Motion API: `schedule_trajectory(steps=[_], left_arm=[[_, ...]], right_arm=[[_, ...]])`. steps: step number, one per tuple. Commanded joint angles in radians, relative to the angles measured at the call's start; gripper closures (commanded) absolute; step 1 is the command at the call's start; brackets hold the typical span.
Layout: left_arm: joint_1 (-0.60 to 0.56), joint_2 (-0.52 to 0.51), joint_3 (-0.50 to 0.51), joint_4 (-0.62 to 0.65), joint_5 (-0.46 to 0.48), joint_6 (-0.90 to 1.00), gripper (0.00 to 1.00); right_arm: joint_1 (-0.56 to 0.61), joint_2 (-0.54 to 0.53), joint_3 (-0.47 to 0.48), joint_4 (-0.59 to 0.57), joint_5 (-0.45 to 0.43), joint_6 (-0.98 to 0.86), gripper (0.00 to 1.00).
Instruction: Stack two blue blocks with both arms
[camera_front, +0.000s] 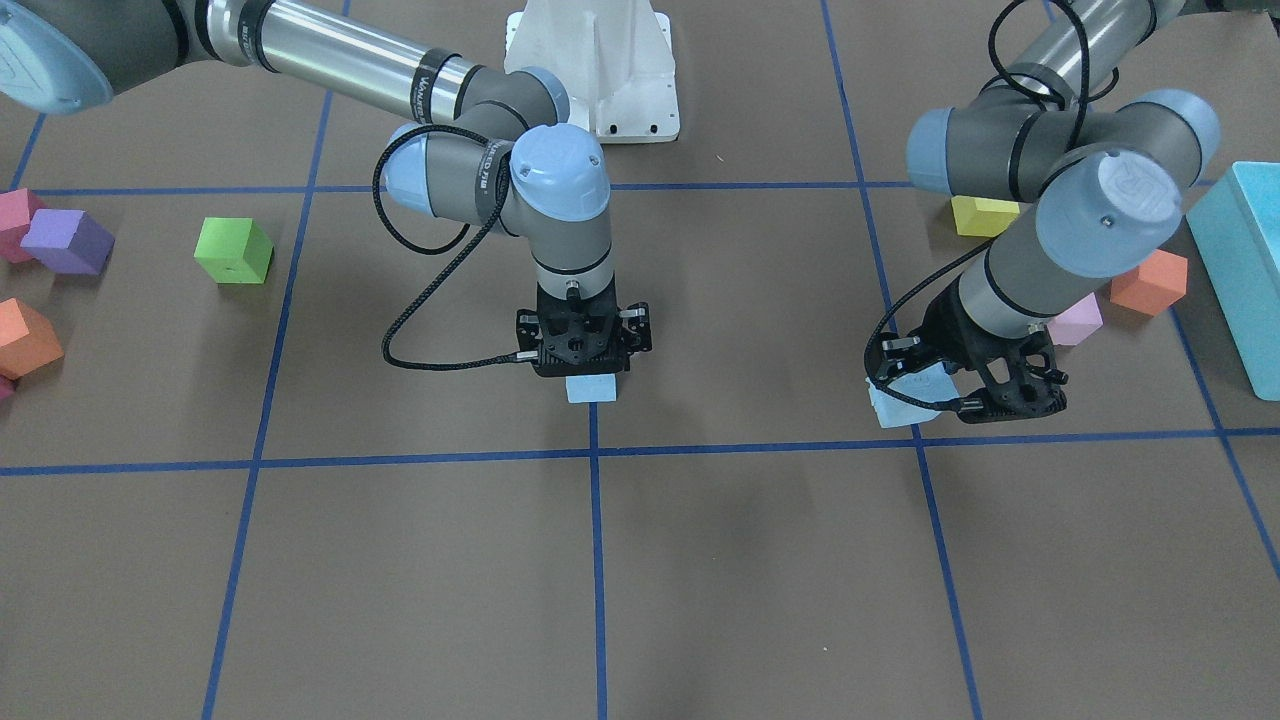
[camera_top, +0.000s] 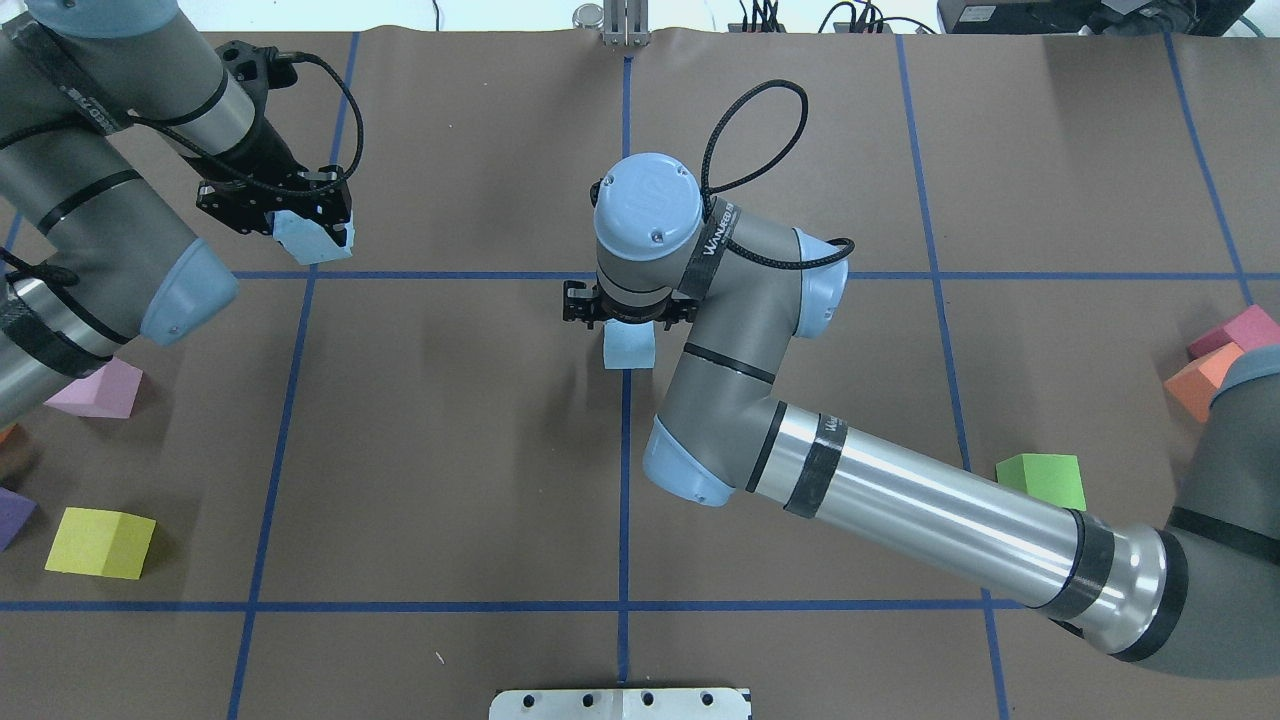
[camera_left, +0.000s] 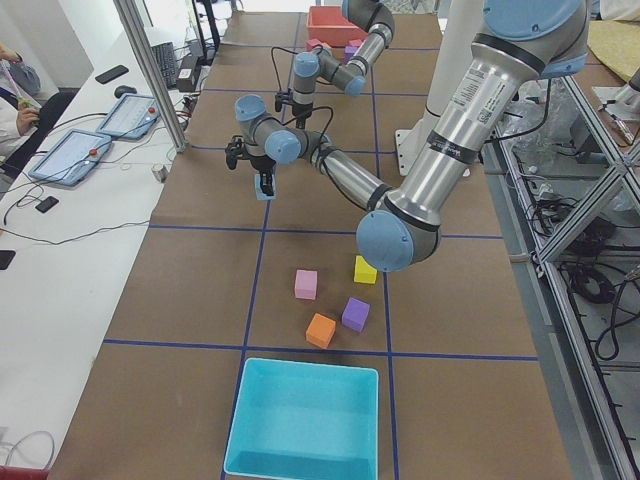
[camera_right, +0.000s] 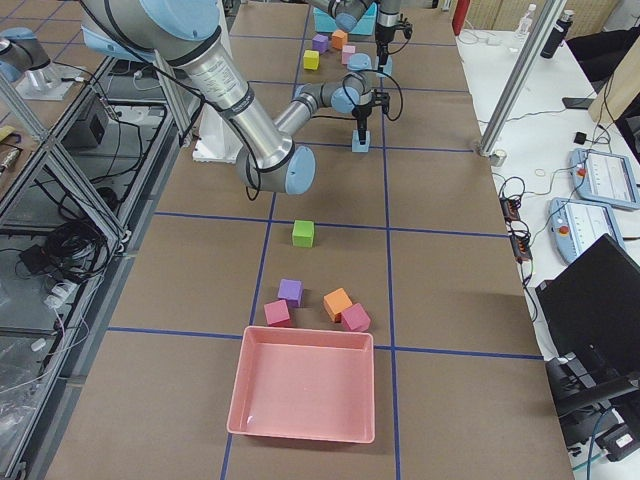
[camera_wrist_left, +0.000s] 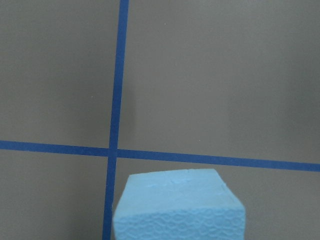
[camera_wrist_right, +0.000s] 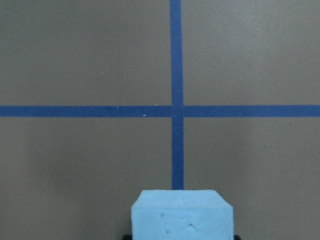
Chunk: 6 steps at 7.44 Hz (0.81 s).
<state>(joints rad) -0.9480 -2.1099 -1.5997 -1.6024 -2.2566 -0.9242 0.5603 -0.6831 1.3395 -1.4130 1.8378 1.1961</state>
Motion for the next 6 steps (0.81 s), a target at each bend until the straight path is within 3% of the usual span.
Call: schedule_trajectory(steps=[1, 2, 3, 6], left_arm=[[0.072, -0.109, 0.029, 0.004, 0.006, -0.117, 0.49], [0.101, -0.157, 0.047, 0.004, 0.011, -0.149, 0.48], [0.136, -0.204, 0.07, 0.004, 0.014, -0.157, 0.48], [0.244, -0.332, 0.151, 0.004, 0.152, -0.194, 0.47]], right_arm=[[0.096, -0.022, 0.053, 0.0, 0.082, -0.001, 0.0], [0.156, -0.057, 0.073, 0.006, 0.144, -0.013, 0.0], [0.188, -0.099, 0.096, 0.011, 0.15, -0.1, 0.0], [0.245, -0.159, 0.099, 0.016, 0.152, -0.182, 0.0]])
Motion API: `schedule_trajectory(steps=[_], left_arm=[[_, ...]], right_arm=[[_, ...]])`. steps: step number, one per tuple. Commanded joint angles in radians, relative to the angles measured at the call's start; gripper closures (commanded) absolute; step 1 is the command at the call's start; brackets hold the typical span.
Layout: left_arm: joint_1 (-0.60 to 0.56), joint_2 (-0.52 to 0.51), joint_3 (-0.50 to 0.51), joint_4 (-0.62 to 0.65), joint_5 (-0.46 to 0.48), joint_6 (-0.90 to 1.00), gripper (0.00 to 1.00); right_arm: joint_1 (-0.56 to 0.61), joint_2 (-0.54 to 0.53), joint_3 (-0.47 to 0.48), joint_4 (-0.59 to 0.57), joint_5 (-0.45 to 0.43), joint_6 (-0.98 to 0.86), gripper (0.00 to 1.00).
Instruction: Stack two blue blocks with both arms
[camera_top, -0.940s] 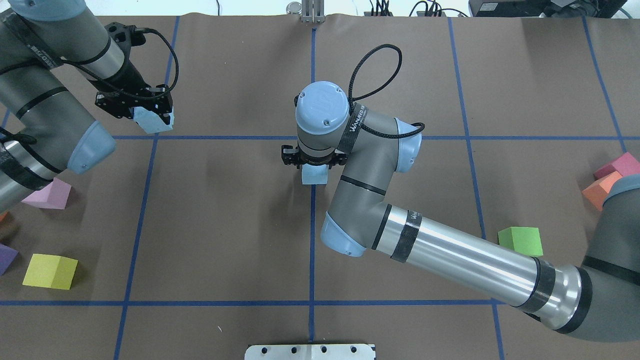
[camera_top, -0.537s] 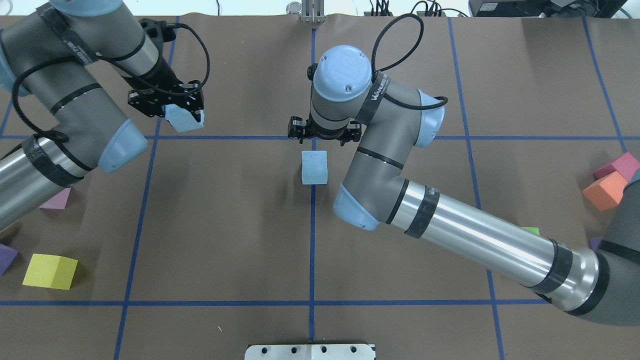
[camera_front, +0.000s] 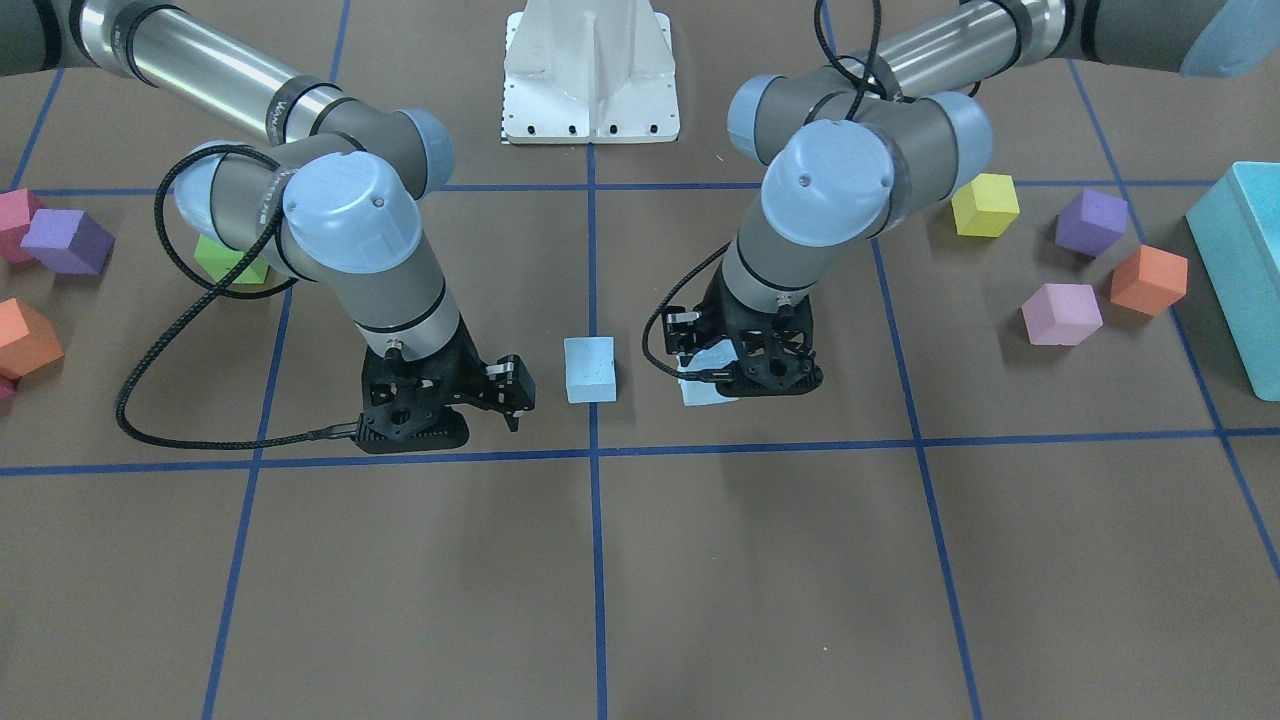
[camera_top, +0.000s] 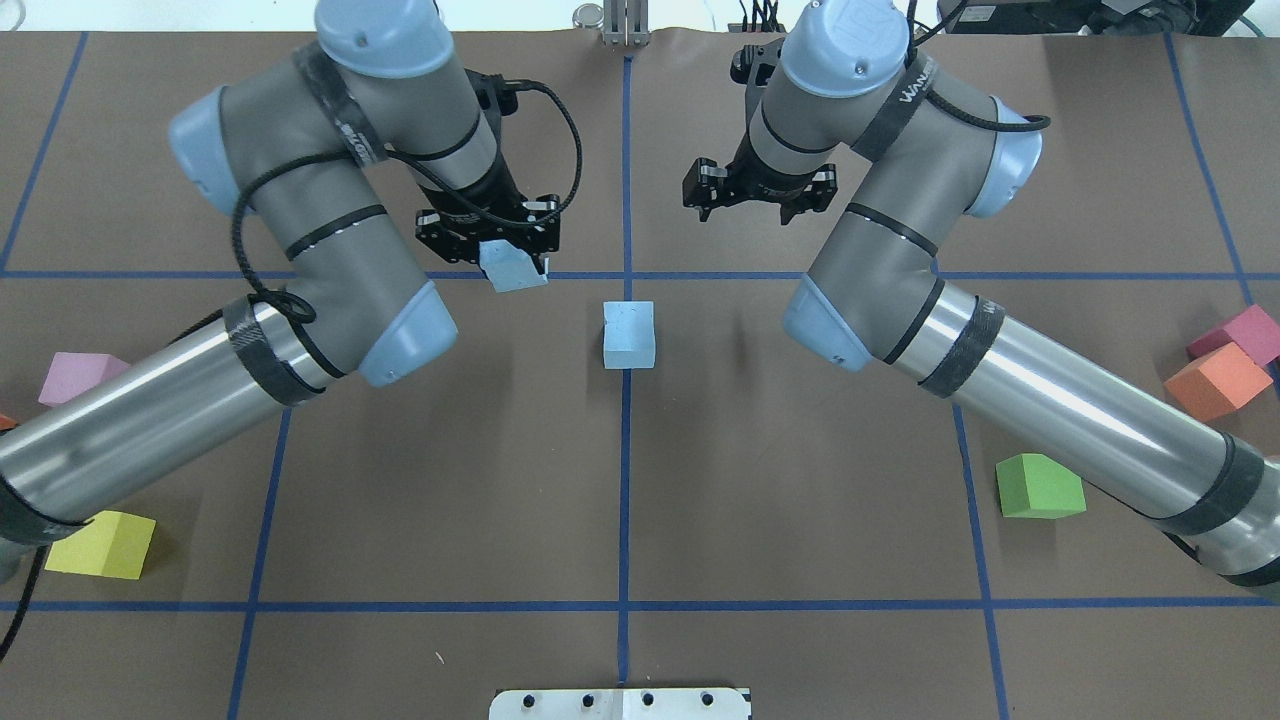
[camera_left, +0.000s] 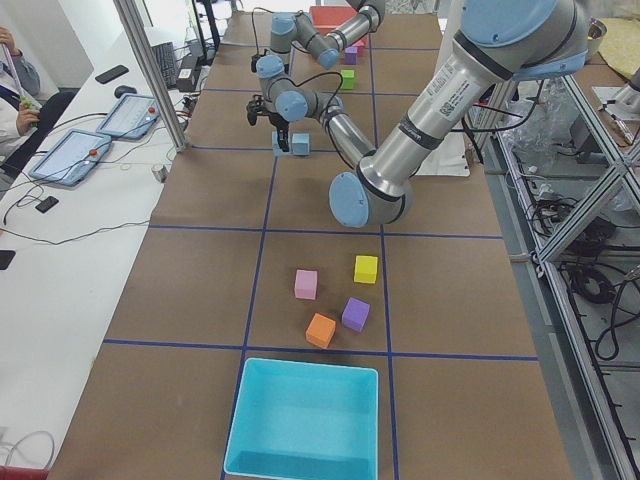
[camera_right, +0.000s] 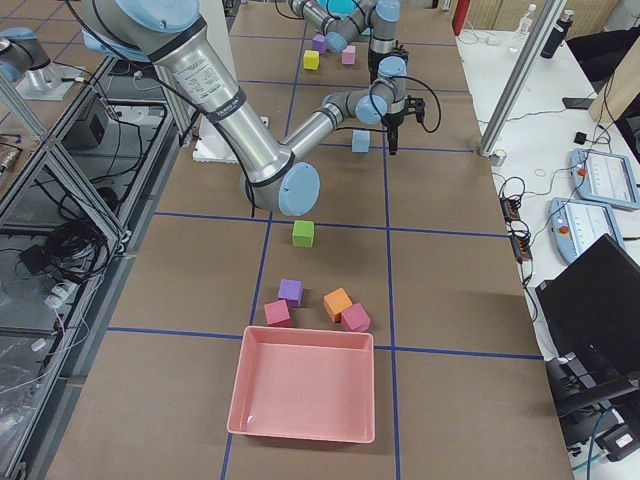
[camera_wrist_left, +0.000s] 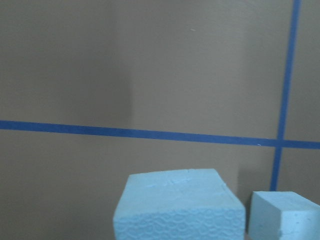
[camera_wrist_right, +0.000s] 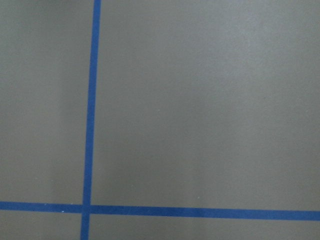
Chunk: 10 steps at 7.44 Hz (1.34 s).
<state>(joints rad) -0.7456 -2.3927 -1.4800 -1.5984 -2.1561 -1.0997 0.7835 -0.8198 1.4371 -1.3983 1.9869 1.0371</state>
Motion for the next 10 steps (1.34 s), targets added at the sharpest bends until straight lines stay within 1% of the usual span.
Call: schedule_trajectory(steps=[1, 2, 3, 5, 10], left_arm=[[0.061, -0.084, 0.064, 0.002, 0.071, -0.02, 0.47], [0.098, -0.101, 0.081, 0.003, 0.111, -0.02, 0.47], [0.112, -0.105, 0.081, 0.003, 0.128, -0.022, 0.47], [0.14, -0.115, 0.079, 0.002, 0.128, -0.089, 0.47], [0.152, -0.144, 0.121, -0.006, 0.128, -0.083, 0.47]], right_arm=[[0.031, -0.033, 0.005, 0.002, 0.004, -0.049, 0.0], [0.034, -0.05, 0.008, 0.002, 0.004, -0.074, 0.0], [0.039, -0.058, 0.008, 0.002, 0.004, -0.098, 0.0], [0.039, -0.059, 0.011, 0.002, 0.006, -0.103, 0.0], [0.037, -0.065, 0.017, 0.002, 0.004, -0.104, 0.0]])
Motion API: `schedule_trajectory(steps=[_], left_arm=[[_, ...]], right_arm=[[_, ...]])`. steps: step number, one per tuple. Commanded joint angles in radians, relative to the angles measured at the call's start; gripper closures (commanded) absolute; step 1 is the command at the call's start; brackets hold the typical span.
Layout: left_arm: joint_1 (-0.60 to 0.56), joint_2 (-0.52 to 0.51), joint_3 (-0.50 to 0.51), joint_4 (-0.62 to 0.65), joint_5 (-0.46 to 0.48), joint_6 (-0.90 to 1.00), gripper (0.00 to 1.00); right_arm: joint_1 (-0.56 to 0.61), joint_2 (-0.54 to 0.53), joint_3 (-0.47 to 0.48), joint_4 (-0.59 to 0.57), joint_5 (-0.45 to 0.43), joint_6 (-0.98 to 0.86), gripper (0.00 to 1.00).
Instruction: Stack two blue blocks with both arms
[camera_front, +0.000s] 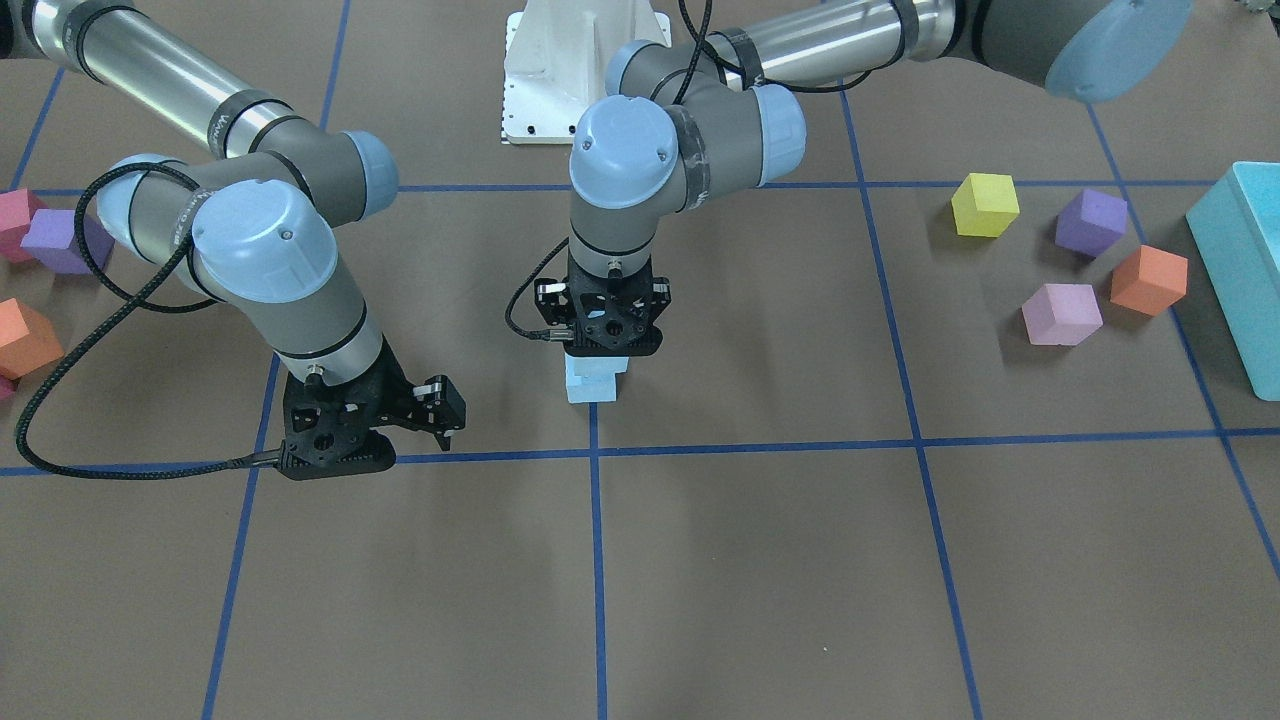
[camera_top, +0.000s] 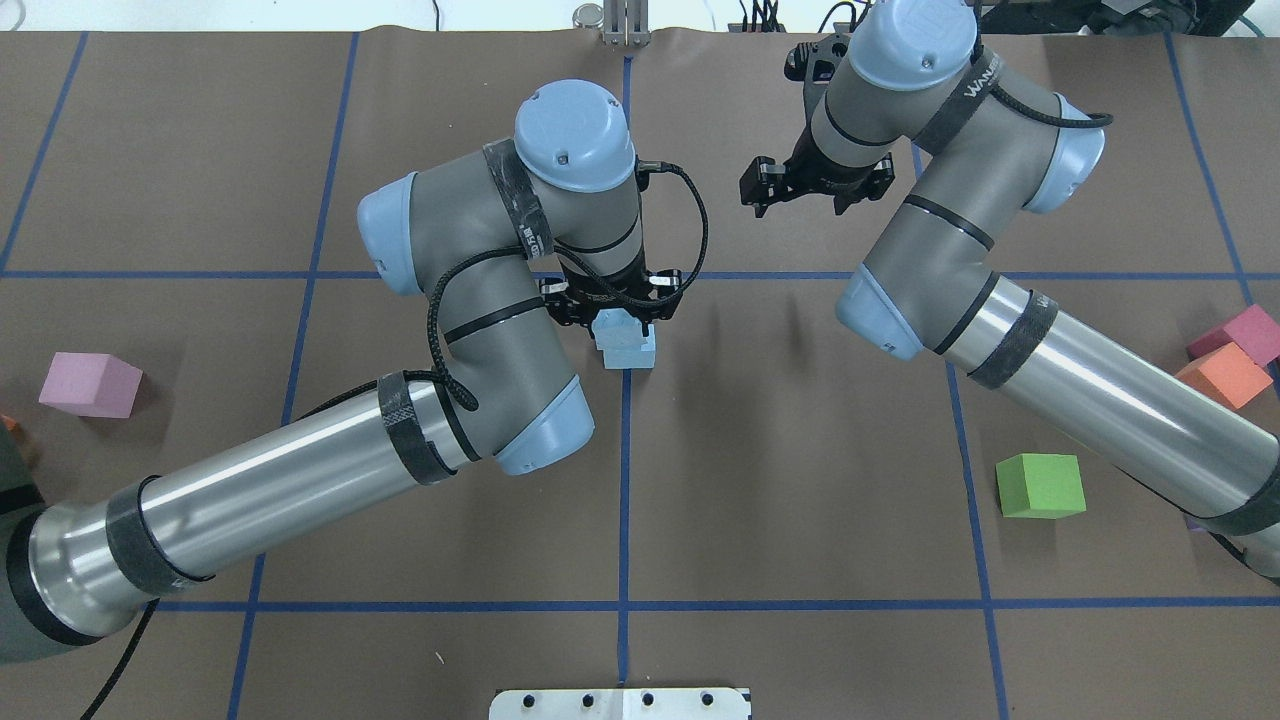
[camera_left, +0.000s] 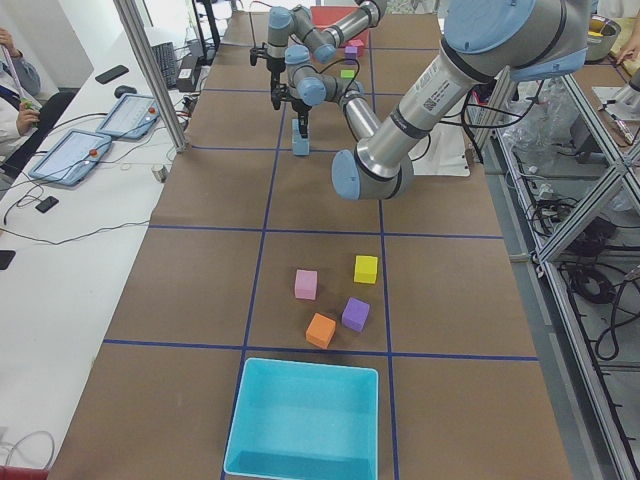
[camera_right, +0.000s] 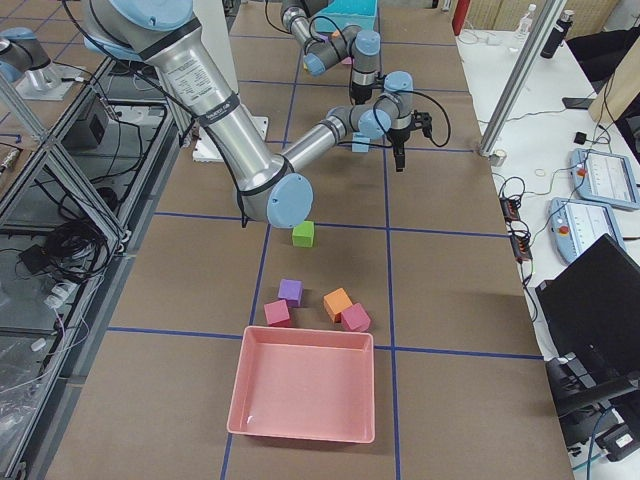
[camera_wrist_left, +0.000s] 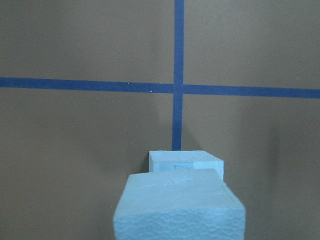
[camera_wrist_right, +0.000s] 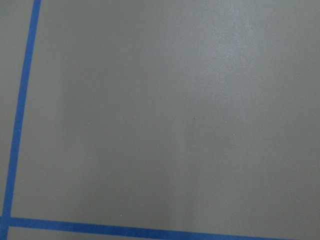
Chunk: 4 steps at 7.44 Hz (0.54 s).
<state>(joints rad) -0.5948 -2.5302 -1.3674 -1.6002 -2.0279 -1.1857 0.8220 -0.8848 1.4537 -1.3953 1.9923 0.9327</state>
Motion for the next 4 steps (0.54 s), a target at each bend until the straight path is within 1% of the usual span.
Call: schedule_trajectory(steps=[1, 4], left_arm=[[0.001, -0.008, 0.011, -0.004, 0.0, 0.005, 0.47], [0.001, -0.01, 0.024, -0.017, 0.011, 0.006, 0.47]], right_arm=[[-0.001, -0.002, 0.001, 0.001, 0.0, 0.0, 0.0], [-0.001, -0.003, 0.001, 0.001, -0.001, 0.0, 0.0]])
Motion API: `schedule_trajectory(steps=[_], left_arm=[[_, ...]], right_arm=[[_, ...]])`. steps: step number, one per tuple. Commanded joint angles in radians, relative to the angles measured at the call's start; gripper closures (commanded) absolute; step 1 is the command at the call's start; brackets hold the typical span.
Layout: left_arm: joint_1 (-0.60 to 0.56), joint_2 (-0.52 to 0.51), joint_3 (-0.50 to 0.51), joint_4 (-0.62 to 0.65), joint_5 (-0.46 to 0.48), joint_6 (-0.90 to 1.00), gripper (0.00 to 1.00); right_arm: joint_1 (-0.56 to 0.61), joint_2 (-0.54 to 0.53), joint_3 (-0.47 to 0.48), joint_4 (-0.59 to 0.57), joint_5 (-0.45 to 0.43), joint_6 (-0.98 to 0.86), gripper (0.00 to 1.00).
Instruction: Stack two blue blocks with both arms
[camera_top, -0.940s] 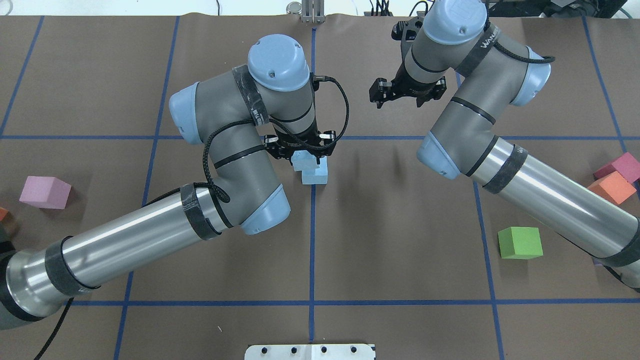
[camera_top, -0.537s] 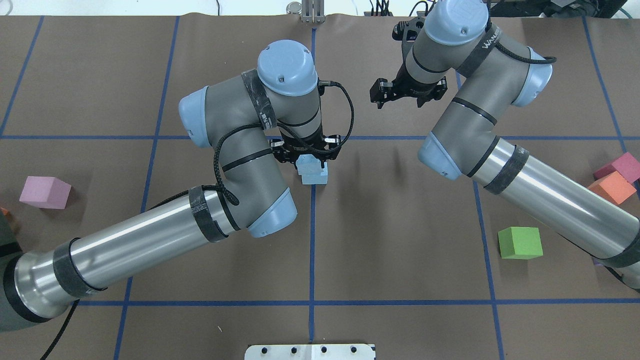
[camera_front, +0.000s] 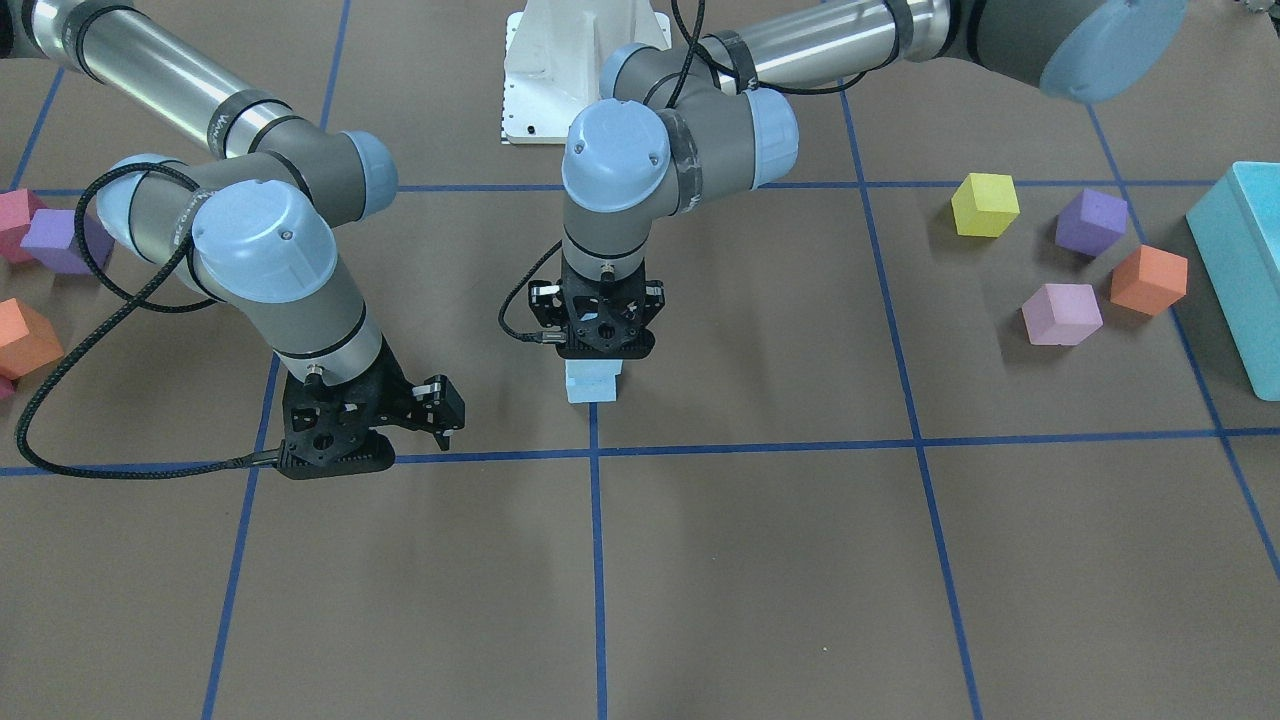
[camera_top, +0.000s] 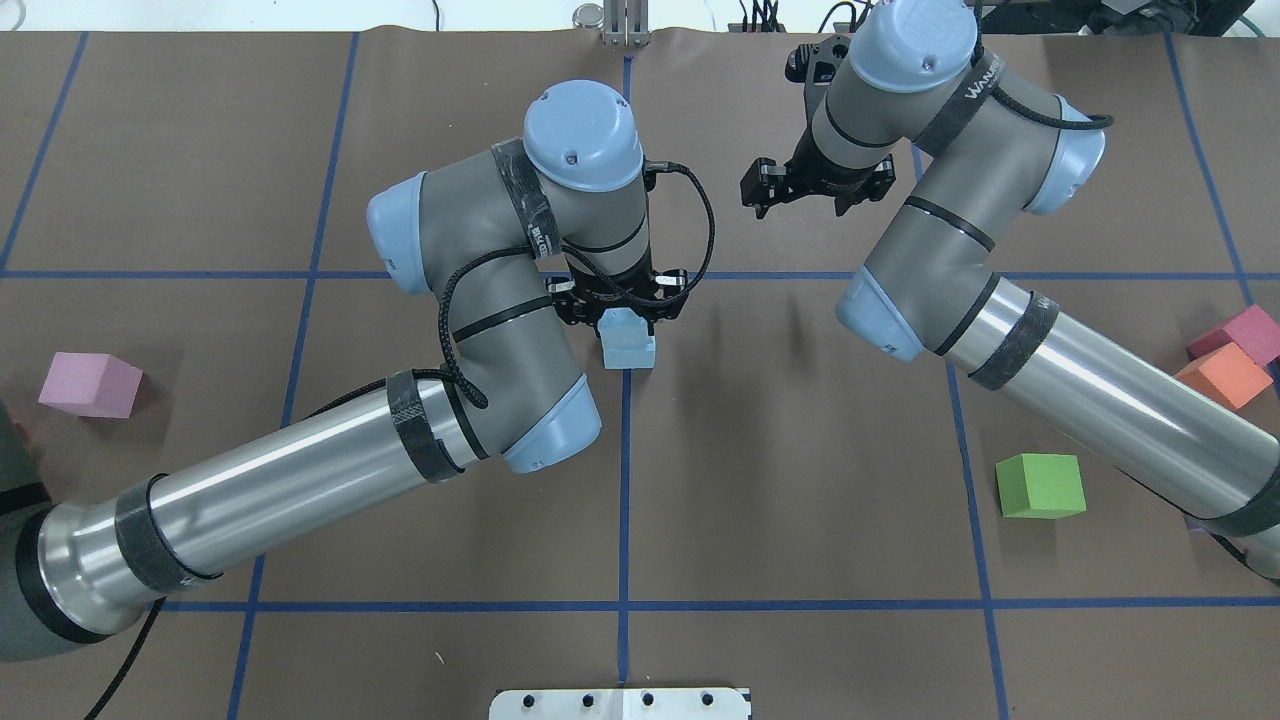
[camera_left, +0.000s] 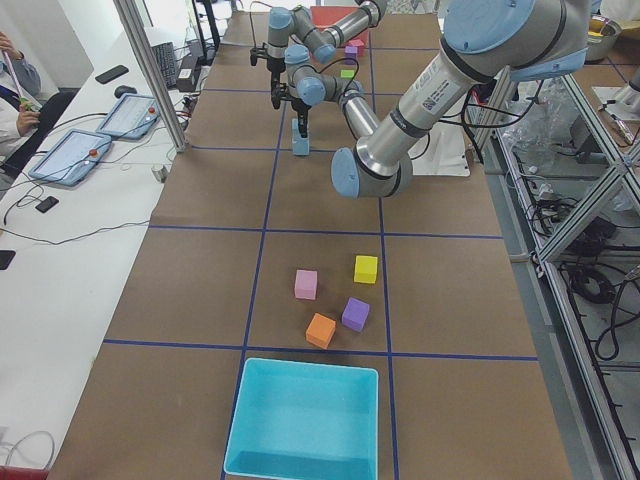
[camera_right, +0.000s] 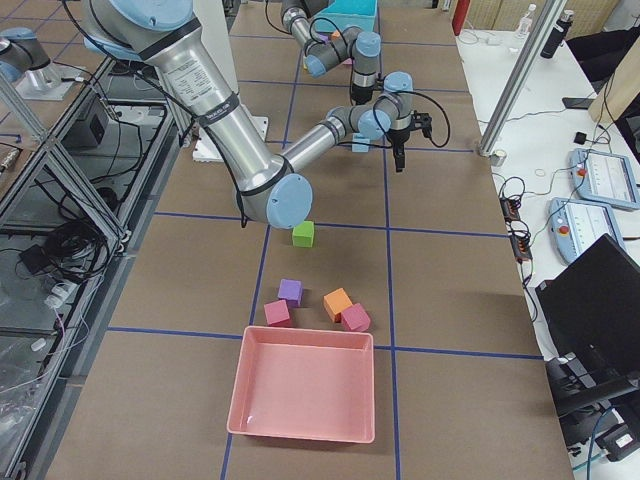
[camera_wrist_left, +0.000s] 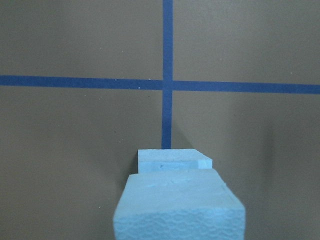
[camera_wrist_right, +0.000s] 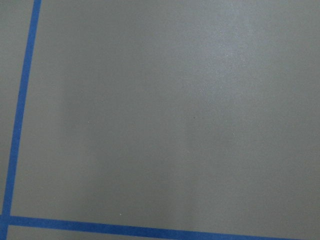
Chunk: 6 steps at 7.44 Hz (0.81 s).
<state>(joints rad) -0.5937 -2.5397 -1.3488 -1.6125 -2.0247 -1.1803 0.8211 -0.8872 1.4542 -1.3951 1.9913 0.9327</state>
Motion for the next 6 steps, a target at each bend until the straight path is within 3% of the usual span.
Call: schedule_trajectory(steps=[1, 6], left_arm=[[0.0, -0.001, 0.005, -0.004, 0.008, 0.001, 0.47], [0.0, 0.002, 0.01, -0.019, 0.009, 0.001, 0.44]], right_arm=[[0.0, -0.001, 0.0, -0.001, 0.0, 0.0, 0.0], [-0.002, -0.001, 0.0, 0.001, 0.0, 0.0, 0.0]])
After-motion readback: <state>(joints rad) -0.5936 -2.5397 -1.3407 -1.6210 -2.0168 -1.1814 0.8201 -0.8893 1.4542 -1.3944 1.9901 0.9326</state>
